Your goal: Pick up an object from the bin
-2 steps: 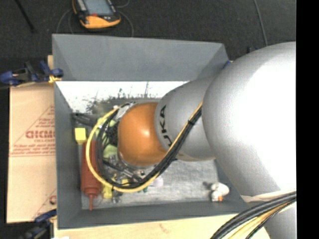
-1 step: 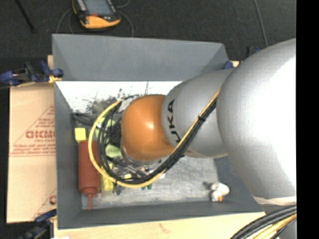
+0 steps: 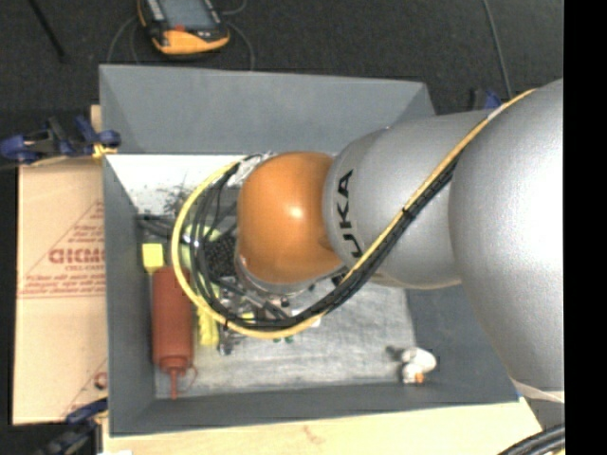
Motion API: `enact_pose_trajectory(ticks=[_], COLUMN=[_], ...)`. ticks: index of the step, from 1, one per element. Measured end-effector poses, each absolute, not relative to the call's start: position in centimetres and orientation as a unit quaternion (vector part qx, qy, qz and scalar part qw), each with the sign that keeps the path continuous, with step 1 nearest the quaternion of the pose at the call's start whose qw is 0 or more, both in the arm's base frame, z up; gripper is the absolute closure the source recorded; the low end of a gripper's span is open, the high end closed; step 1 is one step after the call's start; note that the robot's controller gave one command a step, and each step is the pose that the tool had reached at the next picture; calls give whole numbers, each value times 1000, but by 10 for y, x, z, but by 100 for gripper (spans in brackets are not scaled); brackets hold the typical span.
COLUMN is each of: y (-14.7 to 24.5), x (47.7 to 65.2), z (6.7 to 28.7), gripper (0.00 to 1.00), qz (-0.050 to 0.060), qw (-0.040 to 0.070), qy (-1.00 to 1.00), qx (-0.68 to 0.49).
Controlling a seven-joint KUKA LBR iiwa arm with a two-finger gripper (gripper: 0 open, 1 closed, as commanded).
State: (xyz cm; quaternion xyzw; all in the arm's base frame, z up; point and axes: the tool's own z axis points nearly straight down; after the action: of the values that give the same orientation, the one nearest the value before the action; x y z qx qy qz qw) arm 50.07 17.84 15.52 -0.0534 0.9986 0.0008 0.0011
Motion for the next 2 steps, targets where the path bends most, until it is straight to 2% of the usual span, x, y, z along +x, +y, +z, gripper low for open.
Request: enact_pose_trajectory(ticks=[1, 2], y=[178, 177], x=[490, 499], z=[150, 308], gripper=[100, 100], qz=[1, 0], qw=[3, 4], qy=[998, 991], qx=[-60, -137])
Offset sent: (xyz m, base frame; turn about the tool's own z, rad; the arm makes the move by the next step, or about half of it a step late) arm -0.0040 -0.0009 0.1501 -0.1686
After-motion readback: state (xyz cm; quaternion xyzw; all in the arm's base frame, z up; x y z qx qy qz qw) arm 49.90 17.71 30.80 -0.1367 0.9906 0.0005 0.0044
